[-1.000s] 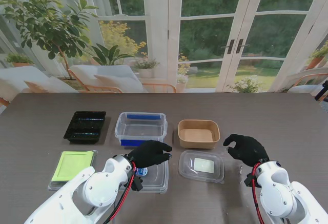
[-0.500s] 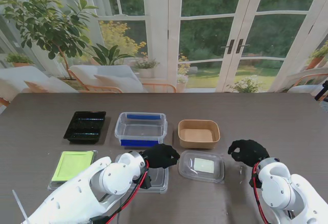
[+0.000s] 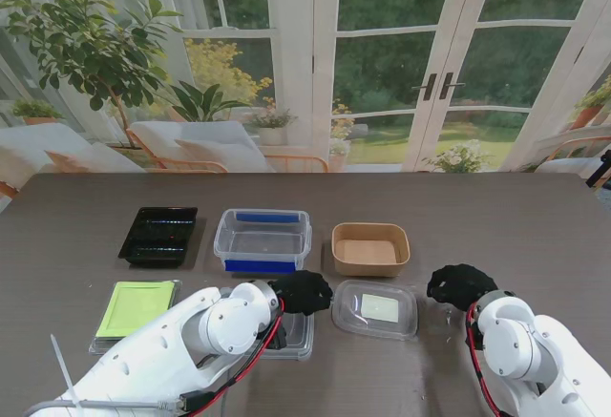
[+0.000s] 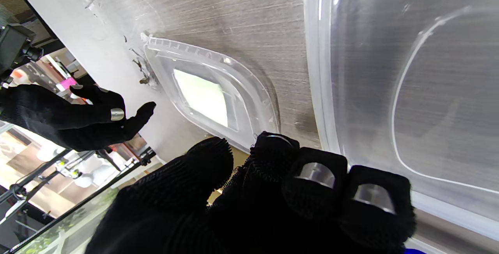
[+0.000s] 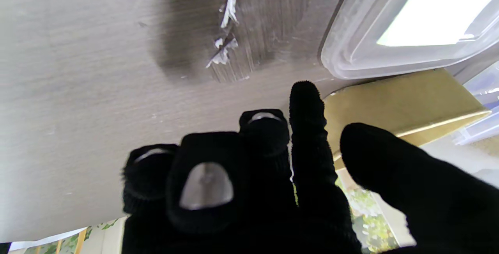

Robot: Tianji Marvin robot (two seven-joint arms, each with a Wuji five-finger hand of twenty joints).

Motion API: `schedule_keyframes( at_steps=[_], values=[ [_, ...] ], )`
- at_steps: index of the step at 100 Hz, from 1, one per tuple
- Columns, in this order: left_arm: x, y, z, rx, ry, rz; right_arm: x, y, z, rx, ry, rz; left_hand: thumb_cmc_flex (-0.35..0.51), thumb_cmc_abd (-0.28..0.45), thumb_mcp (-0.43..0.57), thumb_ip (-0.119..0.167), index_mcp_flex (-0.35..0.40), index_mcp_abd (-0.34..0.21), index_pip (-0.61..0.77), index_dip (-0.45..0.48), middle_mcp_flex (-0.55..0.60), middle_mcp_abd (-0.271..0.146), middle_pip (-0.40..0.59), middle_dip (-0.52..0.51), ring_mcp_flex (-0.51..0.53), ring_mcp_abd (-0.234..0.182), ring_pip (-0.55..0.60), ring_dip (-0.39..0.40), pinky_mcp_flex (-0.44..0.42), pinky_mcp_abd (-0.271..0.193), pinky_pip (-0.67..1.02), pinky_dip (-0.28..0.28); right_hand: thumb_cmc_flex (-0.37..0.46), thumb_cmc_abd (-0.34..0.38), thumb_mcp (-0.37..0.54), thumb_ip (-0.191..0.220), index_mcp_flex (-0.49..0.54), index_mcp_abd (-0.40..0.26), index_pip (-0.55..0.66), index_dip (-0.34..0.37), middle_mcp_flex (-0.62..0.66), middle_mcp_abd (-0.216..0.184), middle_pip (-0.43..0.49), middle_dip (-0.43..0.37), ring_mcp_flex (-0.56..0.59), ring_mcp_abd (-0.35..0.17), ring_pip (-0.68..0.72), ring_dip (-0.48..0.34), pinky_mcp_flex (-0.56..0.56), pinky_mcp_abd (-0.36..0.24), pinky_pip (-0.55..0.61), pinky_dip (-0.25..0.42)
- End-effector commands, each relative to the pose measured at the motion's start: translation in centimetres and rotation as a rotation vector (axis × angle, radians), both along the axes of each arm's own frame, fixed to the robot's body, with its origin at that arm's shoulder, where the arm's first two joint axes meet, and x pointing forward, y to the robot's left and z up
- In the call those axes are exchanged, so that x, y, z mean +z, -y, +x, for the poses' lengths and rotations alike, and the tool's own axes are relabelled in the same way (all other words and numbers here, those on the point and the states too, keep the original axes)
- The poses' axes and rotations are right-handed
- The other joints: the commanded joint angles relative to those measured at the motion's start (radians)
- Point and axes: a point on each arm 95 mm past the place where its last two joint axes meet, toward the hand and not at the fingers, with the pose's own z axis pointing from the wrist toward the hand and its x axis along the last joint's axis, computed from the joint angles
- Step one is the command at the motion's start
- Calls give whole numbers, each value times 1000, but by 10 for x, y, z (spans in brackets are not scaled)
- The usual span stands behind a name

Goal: Pair container bodies with their lids

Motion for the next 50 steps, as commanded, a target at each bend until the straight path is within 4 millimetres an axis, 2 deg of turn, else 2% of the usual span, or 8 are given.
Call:
schedule_keyframes(
  at_steps=[1, 50],
  values=[
    [-1, 4, 1, -6, -23, 6, -5, -1, -1, 8, -32, -9, -6, 35, 3, -30, -27, 66, -14, -9, 20, 1, 23, 20, 40, -23, 76, -2, 59, -40, 141, -12, -48, 21, 70, 26, 32, -19, 0, -14, -22, -18, 38, 25, 39, -17, 5, -9, 176, -26, 33, 3],
    [-8, 11, 8, -16, -81, 45, -17, -5, 6, 21, -99, -37, -11, 46, -13, -31, -38, 77, -17, -11, 27, -8, 37, 27, 55, -38, 90, -5, 78, -51, 162, -33, -68, 47, 54, 31, 76, -14, -2, -26, -59, -26, 52, 40, 28, -19, -10, -32, 133, -49, 17, 17]
  ],
)
